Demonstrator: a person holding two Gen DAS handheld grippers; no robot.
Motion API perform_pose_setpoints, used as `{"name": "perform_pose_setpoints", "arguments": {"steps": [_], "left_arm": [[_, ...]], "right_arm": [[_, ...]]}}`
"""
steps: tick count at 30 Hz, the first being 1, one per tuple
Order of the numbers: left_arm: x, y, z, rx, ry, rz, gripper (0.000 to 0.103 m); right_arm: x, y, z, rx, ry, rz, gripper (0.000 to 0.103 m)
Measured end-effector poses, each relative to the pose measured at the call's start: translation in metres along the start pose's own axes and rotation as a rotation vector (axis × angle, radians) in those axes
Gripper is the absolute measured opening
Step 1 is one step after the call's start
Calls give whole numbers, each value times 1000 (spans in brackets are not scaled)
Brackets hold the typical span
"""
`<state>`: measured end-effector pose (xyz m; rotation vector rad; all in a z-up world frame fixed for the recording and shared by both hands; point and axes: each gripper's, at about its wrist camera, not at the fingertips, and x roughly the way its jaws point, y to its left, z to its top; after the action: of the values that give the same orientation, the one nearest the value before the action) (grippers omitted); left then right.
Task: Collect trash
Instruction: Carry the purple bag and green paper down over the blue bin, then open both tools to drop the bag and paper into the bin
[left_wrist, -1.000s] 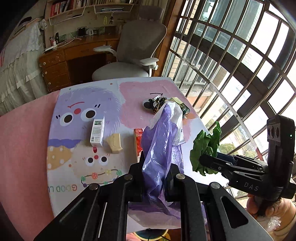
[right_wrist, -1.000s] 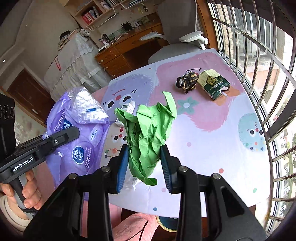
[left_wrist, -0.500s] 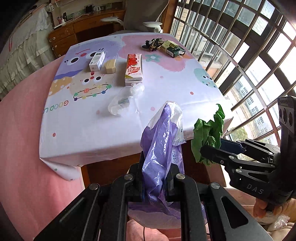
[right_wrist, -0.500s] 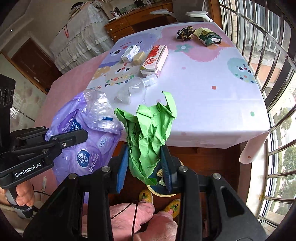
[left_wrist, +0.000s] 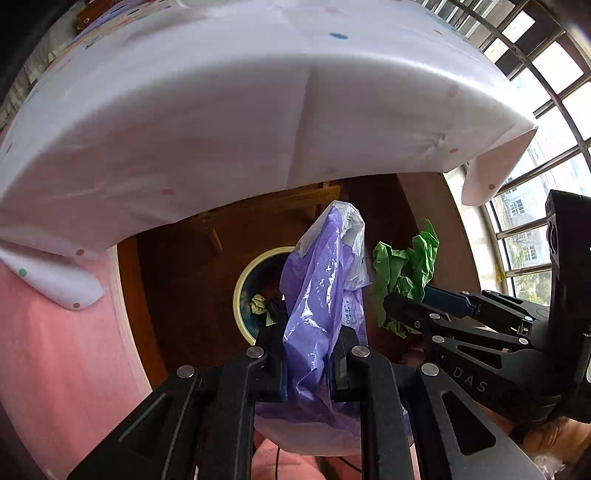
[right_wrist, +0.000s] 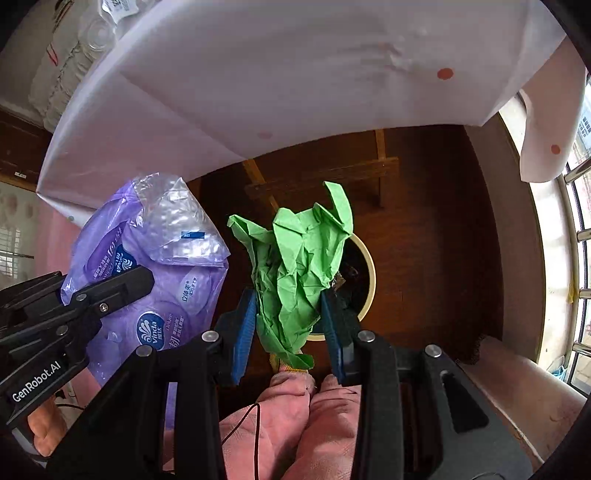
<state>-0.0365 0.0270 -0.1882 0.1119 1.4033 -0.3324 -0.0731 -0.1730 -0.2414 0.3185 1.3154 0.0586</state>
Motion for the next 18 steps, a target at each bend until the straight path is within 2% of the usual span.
{"name": "perform_pose_setpoints", "arguments": {"steps": [4, 9, 12, 14, 18], "left_arm": [[70, 11, -14, -23, 43, 0, 14], [129, 21, -32, -34, 67, -15, 19], [156, 22, -41, -27, 103, -19, 25], [169, 27, -43, -23, 115, -22, 33], [184, 29, -48, -27, 127, -5, 40]], "right_arm": [[60, -21, -16, 39, 43, -30, 31], [108, -37, -23, 71, 63, -47, 32], [128, -42, -22, 80, 76, -58, 32], [139, -42, -20, 81, 84, -60, 32], [154, -43, -13, 83, 98, -69, 32]]}}
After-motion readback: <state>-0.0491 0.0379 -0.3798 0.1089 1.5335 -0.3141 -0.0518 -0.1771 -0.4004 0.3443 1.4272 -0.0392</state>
